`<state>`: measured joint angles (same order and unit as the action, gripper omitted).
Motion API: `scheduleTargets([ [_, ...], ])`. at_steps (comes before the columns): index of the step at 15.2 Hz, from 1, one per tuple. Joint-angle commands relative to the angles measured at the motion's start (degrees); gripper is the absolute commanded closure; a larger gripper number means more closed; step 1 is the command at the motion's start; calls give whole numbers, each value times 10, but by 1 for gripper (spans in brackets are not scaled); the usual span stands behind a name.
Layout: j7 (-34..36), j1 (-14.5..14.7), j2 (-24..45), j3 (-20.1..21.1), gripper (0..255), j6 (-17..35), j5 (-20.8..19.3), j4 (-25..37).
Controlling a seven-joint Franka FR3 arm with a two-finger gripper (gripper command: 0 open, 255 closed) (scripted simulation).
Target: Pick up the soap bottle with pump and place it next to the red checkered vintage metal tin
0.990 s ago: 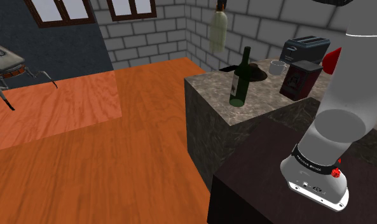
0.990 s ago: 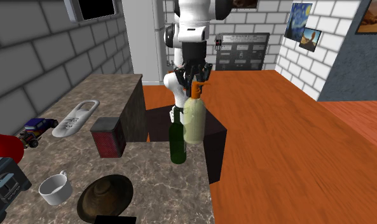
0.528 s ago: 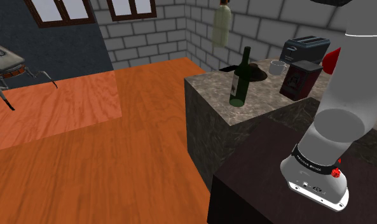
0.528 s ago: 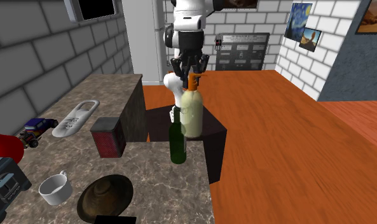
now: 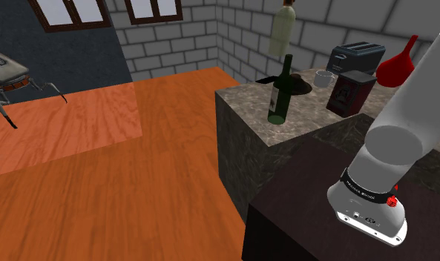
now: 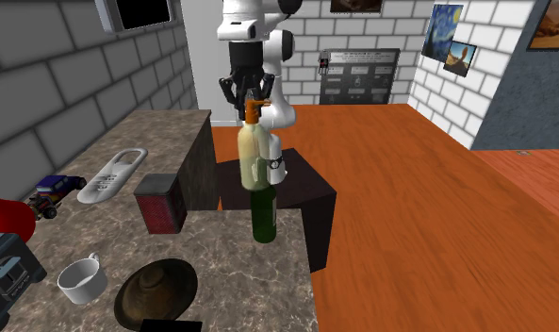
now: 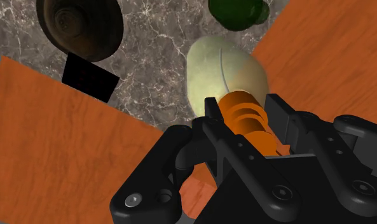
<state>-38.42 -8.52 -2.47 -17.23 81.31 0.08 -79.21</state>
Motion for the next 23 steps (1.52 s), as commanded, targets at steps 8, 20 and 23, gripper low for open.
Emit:
scheduleTargets([
  [8,-85,-38,-115,-44,255,3,-38,-111],
  [20,-203,-85,-199,-118,255,4,-86,-182],
  [23,-200,-87,-212,-116,255,27,-90,-217],
])
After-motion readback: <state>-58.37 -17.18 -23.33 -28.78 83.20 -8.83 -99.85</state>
